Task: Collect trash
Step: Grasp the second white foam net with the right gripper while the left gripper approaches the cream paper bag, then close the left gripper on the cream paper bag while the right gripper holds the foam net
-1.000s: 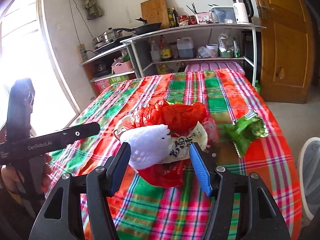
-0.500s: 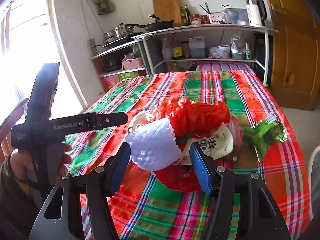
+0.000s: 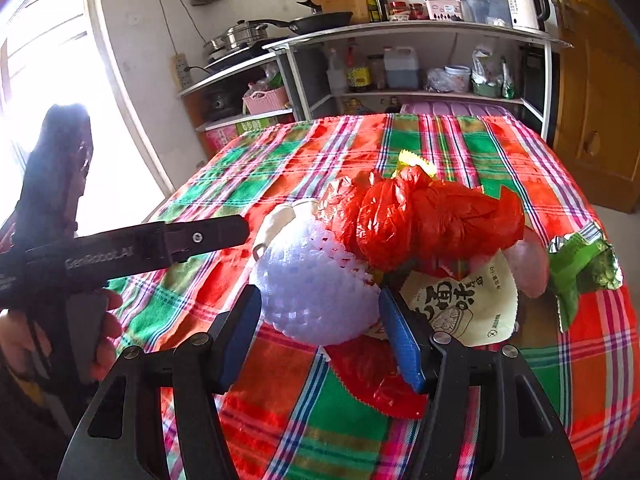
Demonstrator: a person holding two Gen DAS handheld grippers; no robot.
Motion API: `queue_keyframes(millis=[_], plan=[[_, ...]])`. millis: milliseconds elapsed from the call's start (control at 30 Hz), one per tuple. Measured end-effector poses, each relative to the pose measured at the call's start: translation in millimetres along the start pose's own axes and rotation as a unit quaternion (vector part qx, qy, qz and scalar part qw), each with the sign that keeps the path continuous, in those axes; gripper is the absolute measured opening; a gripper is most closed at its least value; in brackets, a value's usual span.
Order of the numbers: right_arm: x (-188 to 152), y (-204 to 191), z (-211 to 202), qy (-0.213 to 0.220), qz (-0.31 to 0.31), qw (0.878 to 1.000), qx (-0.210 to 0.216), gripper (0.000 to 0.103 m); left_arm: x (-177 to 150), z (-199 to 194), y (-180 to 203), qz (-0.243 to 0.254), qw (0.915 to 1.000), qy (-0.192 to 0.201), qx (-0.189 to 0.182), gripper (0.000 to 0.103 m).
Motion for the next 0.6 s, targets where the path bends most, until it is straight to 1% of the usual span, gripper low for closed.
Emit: queue_keyframes(millis=[67,100,133,200,333,500,600], plan=[[-1,-1,-2,0.002,-0.006,1.000,-0.005,0.043,0,1,1,0.001,1.0000,-0.002,-0.001,0.079],[0,-1,-3,0.002,-0.009,1.000,-0.011,0.026,-1,3,1,0.000,1.0000,-0.003,0.000,0.079],[-1,2,-4,-0.001,-0.012,1.000,-0.024,0.016,-1,4,1,0.001,1.0000,-0.004,0.002,0.079],[-3,8,-4,-0.006,-0.001,1.000,-0.021,0.014,0,5,5,0.005,1.0000,-0.004,0.000,0.079],[-5,16,-9,-0.002,0.018,1.000,-0.018,0.012,3,9,13,0.006,0.9999,-0.007,-0.008,0.079],[-5,21,-15,0.007,0.026,0.999,-0.023,0.011,6,23,22,-0.001,0.9995,-0.027,-0.017,0.079],[-5,22,-16,0.008,0.030,0.999,-0.022,0.011,7,26,28,0.005,0.9996,-0.023,-0.015,0.079]])
Point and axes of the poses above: each gripper's, at about its wrist camera, not at the fingertips, and z roughly the way its jaws point, y to its right, x to its top, the point moved 10 cm from there along z, roughly the way its jaws point, and after that the axes turned 15 degrees about x, right-handed, at the moved point
